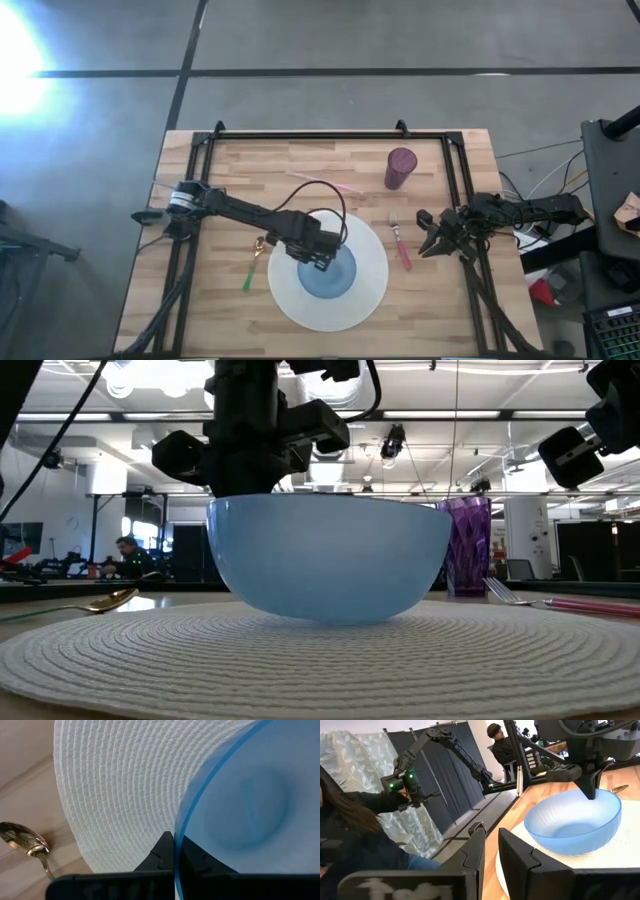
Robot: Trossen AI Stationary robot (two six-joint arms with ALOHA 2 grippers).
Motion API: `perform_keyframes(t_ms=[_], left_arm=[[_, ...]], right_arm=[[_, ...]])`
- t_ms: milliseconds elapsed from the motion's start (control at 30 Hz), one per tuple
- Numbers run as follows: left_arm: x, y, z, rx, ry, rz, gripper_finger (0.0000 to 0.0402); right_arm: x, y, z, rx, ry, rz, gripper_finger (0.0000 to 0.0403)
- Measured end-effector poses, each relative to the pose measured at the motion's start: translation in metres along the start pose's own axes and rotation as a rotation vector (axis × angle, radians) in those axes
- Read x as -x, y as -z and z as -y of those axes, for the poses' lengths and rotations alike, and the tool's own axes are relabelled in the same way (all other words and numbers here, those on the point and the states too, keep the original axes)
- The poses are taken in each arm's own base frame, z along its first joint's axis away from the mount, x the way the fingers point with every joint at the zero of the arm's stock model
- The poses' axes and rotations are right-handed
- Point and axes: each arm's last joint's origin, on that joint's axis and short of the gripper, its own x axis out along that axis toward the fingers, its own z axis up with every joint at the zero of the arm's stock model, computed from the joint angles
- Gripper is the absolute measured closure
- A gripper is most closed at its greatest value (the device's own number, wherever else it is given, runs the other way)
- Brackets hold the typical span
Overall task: Pick & Place Utensil
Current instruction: Put the blue bowl on the center of the white placemat, then put the purple cup on the top right side of the white placemat
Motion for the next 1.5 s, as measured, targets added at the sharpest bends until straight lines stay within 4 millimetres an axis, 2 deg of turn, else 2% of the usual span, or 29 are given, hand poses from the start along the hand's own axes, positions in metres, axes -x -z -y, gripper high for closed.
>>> perform_keyframes(t_ms=[733,1100,1500], left_arm=[[-0.0002,-0.0003,-0.0002,-0.038,-0.004,0.012,0.0374],[-0.0002,-0.0003,-0.0002,-0.063,-0.004,0.012,0.0335],[0.0051,-0.0004,-0.0023,-0.137,-0.001,0.012,0.0267]], right_arm=[[0.0,0.0,0.0,0.0,0.0,0.0,0.0351],[0.0,-0.0001,-0.0001,-0.018,-0.002,0.001,0.0351],[0.0,-0.001,-0.0006,-0.049,-0.008,0.008,0.0351]])
